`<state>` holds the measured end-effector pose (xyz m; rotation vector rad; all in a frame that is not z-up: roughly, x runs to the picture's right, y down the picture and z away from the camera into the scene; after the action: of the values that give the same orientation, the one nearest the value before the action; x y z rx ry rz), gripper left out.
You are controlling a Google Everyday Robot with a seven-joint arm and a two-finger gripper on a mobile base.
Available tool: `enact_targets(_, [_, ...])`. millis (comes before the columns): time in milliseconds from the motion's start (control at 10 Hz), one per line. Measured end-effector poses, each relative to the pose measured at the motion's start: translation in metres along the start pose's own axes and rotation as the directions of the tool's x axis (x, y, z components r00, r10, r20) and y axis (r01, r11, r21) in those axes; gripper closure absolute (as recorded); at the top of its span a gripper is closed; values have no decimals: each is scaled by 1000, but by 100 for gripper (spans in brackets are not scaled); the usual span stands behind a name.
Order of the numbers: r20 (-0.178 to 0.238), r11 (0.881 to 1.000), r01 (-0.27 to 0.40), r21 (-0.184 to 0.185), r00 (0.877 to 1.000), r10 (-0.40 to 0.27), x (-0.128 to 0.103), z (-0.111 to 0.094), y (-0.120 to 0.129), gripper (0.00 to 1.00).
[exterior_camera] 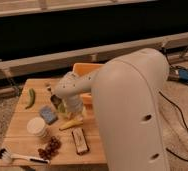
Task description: Place banana in tray
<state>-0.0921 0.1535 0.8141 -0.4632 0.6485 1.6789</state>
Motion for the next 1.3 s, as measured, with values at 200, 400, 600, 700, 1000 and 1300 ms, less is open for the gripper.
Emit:
enact_targets(200, [-12,1000,4,-28,1000,-4,0,11,1,35])
enact_targets(400, [-23,998,5,-55,1000,-6,0,18,0,35])
enact_targets(600, [-27,996,13,-83,1000,-16,1,26,2,35])
enact_targets(700, [-29,996,17,-89,999,-20,2,28,3,35])
enact_targets(1000, [-49,995,25,-97,998,-30,4,38,6,35])
enact_targets(1300, [-68,995,42,-93,997,-48,8,47,11,35])
